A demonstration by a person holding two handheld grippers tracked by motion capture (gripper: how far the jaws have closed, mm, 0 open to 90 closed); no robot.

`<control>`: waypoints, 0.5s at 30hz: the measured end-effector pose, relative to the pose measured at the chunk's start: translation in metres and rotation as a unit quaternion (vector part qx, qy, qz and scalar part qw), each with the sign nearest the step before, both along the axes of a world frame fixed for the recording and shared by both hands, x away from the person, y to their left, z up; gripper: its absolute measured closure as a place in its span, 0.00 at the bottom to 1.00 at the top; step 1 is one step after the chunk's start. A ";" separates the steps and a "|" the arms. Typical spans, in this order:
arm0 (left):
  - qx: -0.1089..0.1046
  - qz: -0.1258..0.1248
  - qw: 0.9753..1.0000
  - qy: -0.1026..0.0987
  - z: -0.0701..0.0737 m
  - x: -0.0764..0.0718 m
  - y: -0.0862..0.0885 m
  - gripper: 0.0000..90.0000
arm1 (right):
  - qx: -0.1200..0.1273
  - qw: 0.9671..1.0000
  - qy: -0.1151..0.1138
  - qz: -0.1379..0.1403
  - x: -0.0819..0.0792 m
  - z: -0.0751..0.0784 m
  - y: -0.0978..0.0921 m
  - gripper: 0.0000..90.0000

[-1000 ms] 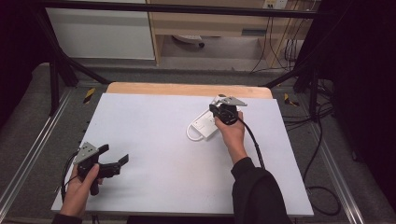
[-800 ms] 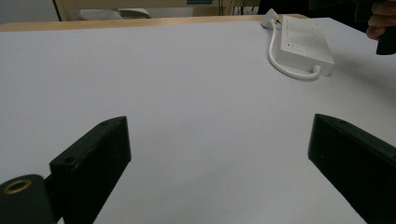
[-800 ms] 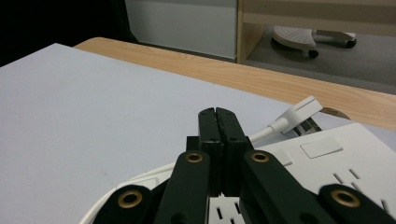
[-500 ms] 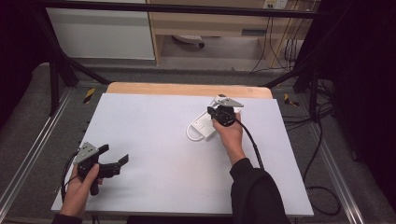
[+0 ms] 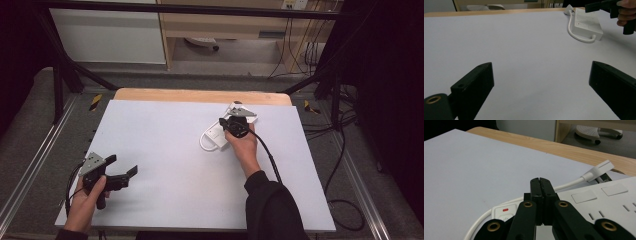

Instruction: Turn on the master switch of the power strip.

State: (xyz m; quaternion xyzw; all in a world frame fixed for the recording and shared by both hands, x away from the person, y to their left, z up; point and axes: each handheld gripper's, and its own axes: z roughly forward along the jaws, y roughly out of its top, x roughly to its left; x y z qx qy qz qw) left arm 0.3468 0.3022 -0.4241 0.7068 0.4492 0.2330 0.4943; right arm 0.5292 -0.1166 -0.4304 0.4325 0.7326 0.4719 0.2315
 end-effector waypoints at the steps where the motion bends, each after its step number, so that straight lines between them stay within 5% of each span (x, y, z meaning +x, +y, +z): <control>1: 0.000 -0.001 1.000 0.000 0.000 0.000 0.000 0.06 | -0.001 1.000 0.003 0.002 0.000 -0.002 0.002 1.00; 15: 0.001 0.000 1.000 0.000 0.000 0.000 0.000 0.07 | -0.020 0.999 0.007 0.025 -0.008 -0.008 0.013 1.00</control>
